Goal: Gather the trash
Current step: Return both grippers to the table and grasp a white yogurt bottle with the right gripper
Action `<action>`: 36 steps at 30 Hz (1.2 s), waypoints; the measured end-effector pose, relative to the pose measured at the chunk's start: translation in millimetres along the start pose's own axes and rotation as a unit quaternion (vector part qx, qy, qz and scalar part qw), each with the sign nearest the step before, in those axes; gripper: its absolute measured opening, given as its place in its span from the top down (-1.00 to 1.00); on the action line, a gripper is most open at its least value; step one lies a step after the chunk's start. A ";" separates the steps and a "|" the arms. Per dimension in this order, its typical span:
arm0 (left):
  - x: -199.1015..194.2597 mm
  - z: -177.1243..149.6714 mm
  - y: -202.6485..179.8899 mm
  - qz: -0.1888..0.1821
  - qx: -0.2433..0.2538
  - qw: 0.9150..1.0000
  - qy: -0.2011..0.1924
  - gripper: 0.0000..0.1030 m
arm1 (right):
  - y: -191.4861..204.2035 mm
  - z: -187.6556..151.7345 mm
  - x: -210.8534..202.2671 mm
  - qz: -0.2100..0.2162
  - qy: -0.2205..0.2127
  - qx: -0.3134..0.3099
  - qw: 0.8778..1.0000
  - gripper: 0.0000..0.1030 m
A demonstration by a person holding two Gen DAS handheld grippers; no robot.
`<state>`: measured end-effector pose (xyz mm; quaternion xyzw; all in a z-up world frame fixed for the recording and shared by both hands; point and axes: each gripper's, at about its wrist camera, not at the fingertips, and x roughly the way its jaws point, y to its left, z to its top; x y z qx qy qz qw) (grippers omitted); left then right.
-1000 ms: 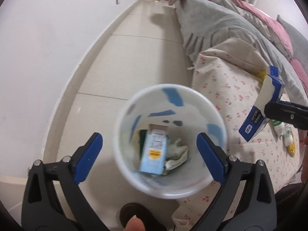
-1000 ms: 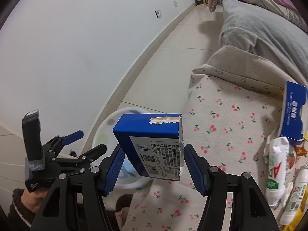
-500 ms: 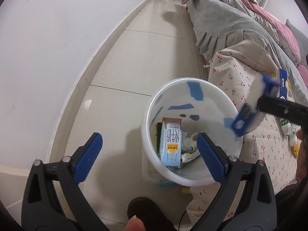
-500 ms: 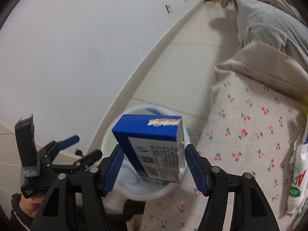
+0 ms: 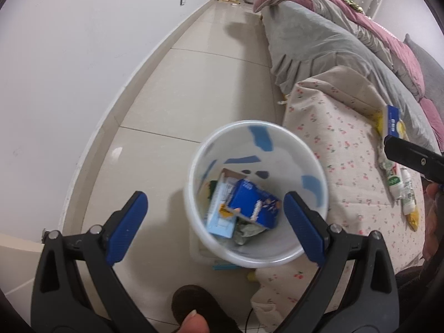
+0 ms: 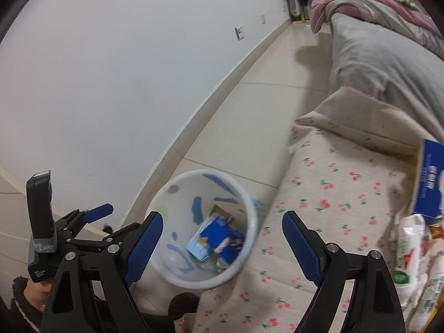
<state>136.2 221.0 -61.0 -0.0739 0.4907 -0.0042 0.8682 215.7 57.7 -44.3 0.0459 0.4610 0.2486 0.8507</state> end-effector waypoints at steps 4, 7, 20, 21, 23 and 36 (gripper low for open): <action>-5.5 -1.1 -23.7 -0.006 0.022 1.000 -0.004 -0.90 | -15.0 -6.8 -28.3 -0.020 -0.017 0.006 1.000 -0.73; -7.2 -3.5 -43.7 -0.018 0.041 0.999 -0.001 -0.90 | -31.3 -15.9 -50.0 -0.042 -0.029 0.010 0.999 -0.77; -1.3 -23.3 -123.0 -0.042 0.092 0.994 0.034 -0.90 | -130.8 -65.9 -121.5 -0.111 -0.022 0.101 0.988 -0.91; -0.7 -24.5 -128.2 -0.041 0.097 0.994 0.035 -0.90 | -138.5 -69.1 -124.5 -0.113 -0.020 0.111 0.987 -0.91; 1.7 -27.2 -139.3 -0.044 0.109 0.992 0.042 -0.90 | -157.4 -76.2 -131.3 -0.120 -0.013 0.133 0.984 -0.91; 10.8 -23.9 -171.6 -0.065 0.106 0.989 0.075 -0.90 | -221.6 -106.4 -125.9 -0.139 0.044 0.196 0.970 -0.85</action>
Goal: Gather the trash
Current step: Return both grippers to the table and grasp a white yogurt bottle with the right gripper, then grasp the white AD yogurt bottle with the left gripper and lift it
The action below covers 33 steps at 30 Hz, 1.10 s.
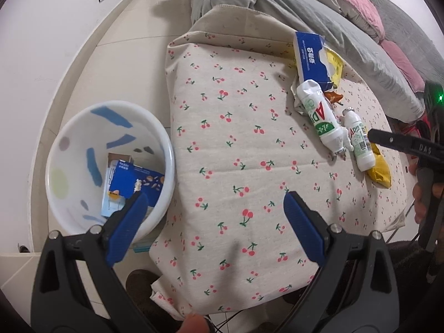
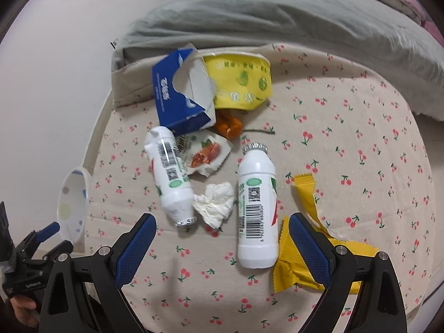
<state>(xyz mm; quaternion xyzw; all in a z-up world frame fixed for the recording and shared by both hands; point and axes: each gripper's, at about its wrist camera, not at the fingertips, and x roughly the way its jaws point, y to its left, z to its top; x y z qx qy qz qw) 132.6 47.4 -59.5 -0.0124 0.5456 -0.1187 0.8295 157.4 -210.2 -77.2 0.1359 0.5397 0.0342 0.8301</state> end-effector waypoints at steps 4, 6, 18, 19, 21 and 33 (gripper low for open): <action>0.9 5.2 -5.5 -0.001 -0.005 1.000 0.003 -0.90 | -5.9 1.8 9.5 0.002 0.013 0.001 1.000 -0.48; 1.4 7.7 -10.5 0.006 -0.003 1.000 0.001 -0.90 | -8.8 2.9 14.8 0.003 0.020 0.003 1.000 -0.31; 21.1 25.3 -51.0 -0.033 -0.011 0.999 0.011 -0.77 | -13.4 11.7 38.2 -0.014 0.042 -0.021 0.999 0.22; 22.7 26.7 -55.3 -0.038 -0.011 0.999 0.010 -0.74 | -14.6 12.3 37.1 -0.013 0.040 -0.018 0.999 0.22; 26.3 30.9 -64.4 -0.043 -0.008 0.999 0.008 -0.65 | -17.2 13.4 32.1 -0.004 0.032 -0.013 0.999 0.23; 59.9 53.5 -114.3 -0.054 -0.010 0.999 -0.004 -0.27 | -34.6 19.2 -16.7 0.028 -0.015 0.002 0.999 0.25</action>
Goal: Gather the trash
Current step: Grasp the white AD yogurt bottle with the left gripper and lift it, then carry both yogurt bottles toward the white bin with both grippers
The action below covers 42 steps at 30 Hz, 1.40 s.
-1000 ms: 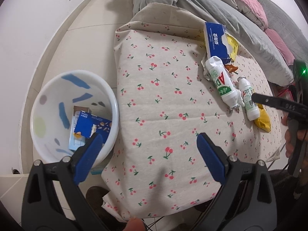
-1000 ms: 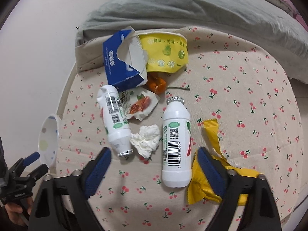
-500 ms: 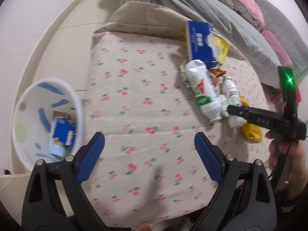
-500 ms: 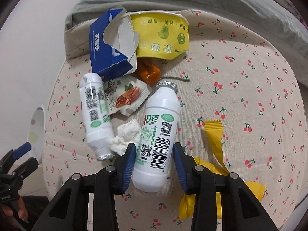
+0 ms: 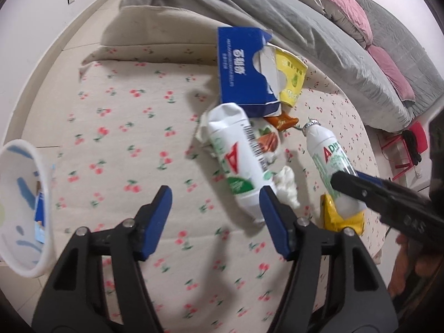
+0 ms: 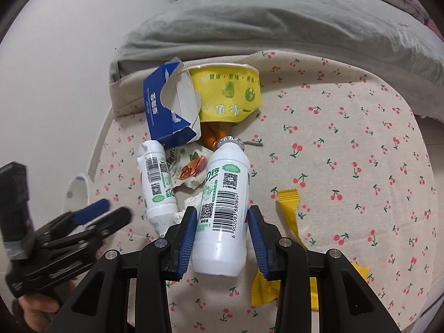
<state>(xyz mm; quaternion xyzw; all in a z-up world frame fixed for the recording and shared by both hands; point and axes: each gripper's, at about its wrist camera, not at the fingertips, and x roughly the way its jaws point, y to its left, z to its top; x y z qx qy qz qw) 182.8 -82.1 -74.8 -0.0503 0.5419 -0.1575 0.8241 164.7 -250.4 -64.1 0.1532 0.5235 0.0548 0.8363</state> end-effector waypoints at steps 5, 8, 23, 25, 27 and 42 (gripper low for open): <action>12.9 5.4 -9.5 -0.004 -0.013 1.000 -0.004 -0.18 | -1.5 2.2 -2.2 0.005 -0.010 0.006 1.000 0.25; 17.2 7.8 -12.6 0.003 -0.015 1.000 -0.007 -0.18 | -6.2 1.0 -3.0 0.002 -0.013 0.008 1.000 0.25; 25.7 6.9 -9.5 0.001 -0.017 1.000 -0.004 0.23 | -27.1 -3.0 -10.1 0.000 -0.018 0.025 1.000 0.25; 20.3 5.9 -7.8 -0.004 -0.015 1.000 -0.007 0.24 | -25.0 -3.3 -12.6 0.006 -0.022 0.024 0.999 0.25; 14.6 4.7 -6.1 -0.008 -0.013 1.000 -0.011 0.25 | -20.6 -3.9 -15.3 0.010 -0.026 0.021 0.999 0.25; -41.2 -7.0 27.5 -0.016 -0.009 0.998 -0.058 0.25 | 25.4 -9.9 -32.4 0.051 -0.045 -0.016 0.998 0.25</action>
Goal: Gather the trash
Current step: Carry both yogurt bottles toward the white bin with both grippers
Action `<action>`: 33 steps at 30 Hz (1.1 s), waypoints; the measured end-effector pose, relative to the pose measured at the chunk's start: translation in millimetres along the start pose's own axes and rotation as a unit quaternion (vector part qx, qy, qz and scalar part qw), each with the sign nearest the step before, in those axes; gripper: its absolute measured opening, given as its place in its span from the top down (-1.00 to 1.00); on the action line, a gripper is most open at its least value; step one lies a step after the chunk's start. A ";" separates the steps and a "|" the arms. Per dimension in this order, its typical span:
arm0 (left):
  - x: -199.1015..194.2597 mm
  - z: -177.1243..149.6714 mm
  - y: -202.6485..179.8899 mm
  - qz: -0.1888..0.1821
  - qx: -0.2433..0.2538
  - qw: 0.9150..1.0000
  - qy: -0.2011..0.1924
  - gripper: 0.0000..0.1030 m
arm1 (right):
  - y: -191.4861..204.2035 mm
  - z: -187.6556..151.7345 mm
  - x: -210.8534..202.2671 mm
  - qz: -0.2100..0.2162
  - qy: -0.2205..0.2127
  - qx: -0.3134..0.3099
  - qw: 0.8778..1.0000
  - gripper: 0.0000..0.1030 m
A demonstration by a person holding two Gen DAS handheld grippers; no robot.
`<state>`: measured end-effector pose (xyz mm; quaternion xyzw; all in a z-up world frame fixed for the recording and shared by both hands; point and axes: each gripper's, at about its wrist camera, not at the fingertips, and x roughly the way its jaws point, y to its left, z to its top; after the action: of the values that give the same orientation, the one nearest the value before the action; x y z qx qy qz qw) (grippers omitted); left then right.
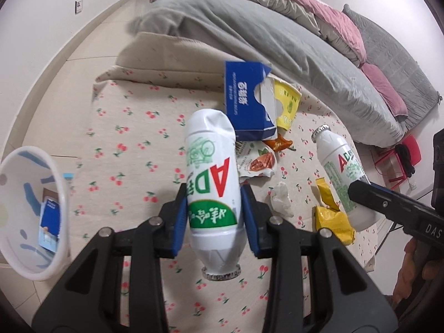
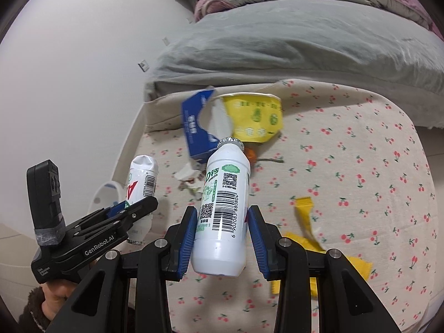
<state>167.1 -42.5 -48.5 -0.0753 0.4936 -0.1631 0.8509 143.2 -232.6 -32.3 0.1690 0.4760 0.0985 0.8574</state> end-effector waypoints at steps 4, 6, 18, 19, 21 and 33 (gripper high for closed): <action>-16.5 -0.7 12.7 0.003 -0.003 1.000 -0.015 0.25 | 14.3 -0.2 -1.3 0.010 -0.002 -0.009 1.000 0.25; -23.1 -0.4 17.7 0.007 -0.003 1.000 -0.022 0.26 | 24.3 -0.2 0.3 0.015 -0.001 -0.015 1.000 0.25; -60.6 -7.8 76.8 0.032 -0.028 0.998 -0.050 0.25 | 82.4 0.8 25.6 0.038 0.013 -0.055 0.998 0.25; -63.3 -8.5 82.3 0.034 -0.032 0.998 -0.052 0.25 | 88.6 0.6 28.9 0.040 0.015 -0.059 0.997 0.25; -67.1 -9.5 91.1 0.038 -0.039 0.997 -0.054 0.26 | 99.7 0.3 34.6 0.044 0.019 -0.067 0.997 0.25; -79.2 -23.6 151.8 0.087 -0.070 0.992 -0.060 0.25 | 166.5 -5.0 70.9 0.068 0.042 -0.111 0.991 0.25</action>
<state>141.1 128.1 -39.6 -0.1010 0.4569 -0.0487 0.8824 174.9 -54.5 -26.4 0.1010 0.4853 0.2160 0.8412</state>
